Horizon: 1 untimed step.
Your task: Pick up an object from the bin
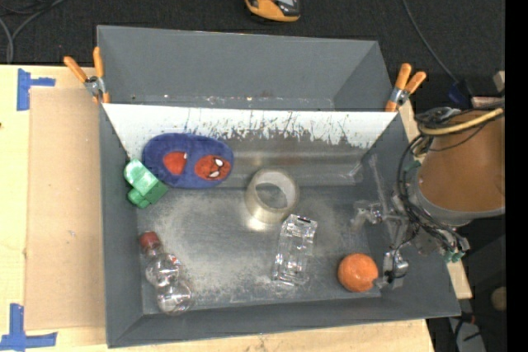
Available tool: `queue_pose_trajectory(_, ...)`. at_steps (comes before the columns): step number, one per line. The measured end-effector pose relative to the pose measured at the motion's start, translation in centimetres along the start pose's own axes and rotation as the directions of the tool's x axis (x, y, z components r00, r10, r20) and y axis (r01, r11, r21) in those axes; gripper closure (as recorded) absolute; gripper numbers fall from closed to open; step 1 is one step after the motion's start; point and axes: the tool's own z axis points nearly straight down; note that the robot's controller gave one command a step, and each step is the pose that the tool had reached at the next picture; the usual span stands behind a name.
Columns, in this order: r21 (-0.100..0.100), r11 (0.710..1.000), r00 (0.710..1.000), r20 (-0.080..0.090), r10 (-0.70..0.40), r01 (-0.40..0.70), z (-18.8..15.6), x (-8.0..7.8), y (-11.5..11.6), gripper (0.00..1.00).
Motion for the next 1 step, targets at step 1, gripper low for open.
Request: queue_pose_trajectory(1, -0.002, 0.987, 0.987, -0.005, 0.163, -0.163, 5.37, 1.23, -0.81, 0.0)
